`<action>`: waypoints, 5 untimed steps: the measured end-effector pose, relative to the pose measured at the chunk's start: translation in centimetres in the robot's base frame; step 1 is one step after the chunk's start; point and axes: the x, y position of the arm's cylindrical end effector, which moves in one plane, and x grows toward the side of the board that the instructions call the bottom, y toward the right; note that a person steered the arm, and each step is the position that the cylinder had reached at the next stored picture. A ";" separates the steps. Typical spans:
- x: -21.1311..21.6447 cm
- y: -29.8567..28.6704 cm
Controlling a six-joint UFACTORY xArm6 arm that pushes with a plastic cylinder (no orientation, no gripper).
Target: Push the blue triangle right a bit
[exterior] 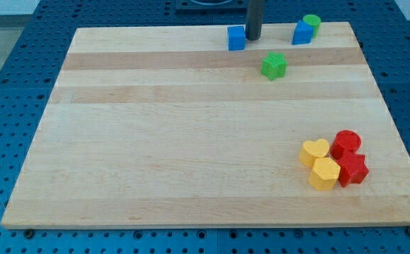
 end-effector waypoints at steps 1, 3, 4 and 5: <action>0.0 2.4; 0.6 7.1; 0.6 9.7; 0.9 11.9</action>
